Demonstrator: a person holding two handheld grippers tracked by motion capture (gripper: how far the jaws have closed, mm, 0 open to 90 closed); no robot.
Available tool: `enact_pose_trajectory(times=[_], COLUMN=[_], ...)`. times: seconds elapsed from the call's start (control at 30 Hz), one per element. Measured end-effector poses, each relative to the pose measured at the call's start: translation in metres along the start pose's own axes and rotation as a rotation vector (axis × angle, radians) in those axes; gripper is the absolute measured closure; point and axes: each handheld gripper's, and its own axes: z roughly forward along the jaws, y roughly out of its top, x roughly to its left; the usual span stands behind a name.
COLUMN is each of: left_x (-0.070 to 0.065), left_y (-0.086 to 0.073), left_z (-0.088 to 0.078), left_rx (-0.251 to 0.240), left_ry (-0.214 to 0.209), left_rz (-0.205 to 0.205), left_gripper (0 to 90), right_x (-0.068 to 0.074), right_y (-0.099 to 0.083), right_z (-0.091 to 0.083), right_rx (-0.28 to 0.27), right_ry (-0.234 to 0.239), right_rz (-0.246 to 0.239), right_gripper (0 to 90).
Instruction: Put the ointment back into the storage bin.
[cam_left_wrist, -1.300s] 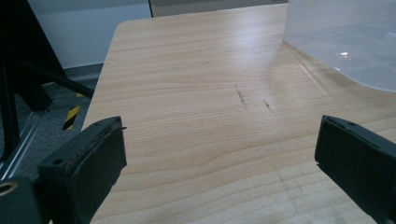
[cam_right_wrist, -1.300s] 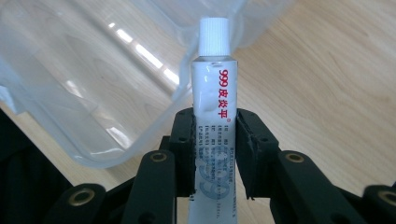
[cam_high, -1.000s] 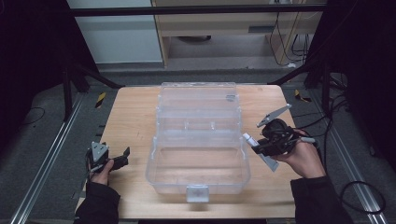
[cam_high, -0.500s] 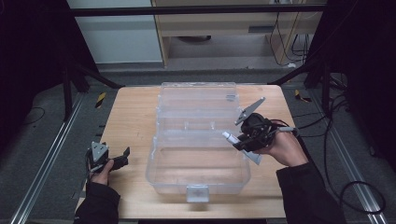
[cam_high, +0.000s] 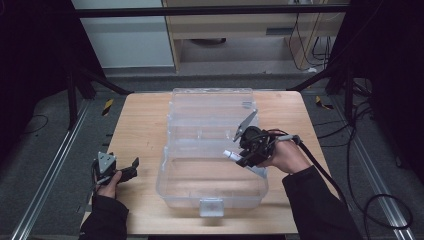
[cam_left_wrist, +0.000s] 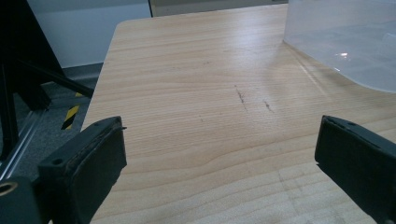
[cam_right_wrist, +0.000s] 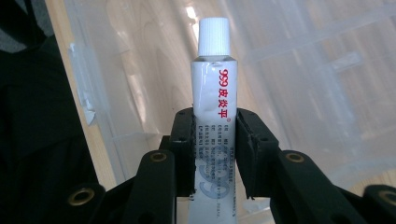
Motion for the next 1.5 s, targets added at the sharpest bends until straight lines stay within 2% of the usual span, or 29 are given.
enact_pose_trajectory(times=[0.1,0.3,0.37,0.53,0.57,0.77,0.9,1.0,1.5], left_x=[0.0,0.0,0.0,0.0,0.0,0.0,0.0,0.0,0.0], left_y=[0.0,0.0,0.0,0.0,0.0,0.0,0.0,0.0,0.0], left_z=[0.0,0.0,0.0,0.0,0.0,0.0,0.0,0.0,0.0], left_rx=[0.0,0.0,0.0,0.0,0.0,0.0,0.0,-0.001,-0.001], left_ry=[-0.001,-0.001,-0.002,-0.002,-0.002,-0.002,-0.003,-0.003,-0.003], left_rz=[0.0,-0.001,-0.001,-0.001,-0.001,-0.002,-0.002,-0.003,-0.002], left_gripper=[1.5,1.5,1.5,1.5,1.5,1.5,1.5,1.5,1.5], right_x=[0.002,0.003,0.003,0.005,0.007,0.01,0.012,0.013,0.016], right_y=[0.003,0.006,0.006,0.007,0.008,0.008,0.009,0.009,0.004], right_z=[0.009,0.02,0.026,0.033,0.038,0.049,0.059,0.062,0.089], right_rx=[0.016,0.042,0.054,0.077,0.097,0.133,0.163,0.174,0.238], right_ry=[0.01,0.026,0.023,0.032,0.038,0.042,0.053,0.058,0.082], right_rz=[-0.039,-0.064,-0.099,-0.125,-0.142,-0.175,-0.216,-0.215,-0.268], right_gripper=[69.6,69.6,69.6,69.6,69.6,69.6,69.5,69.5,69.5])
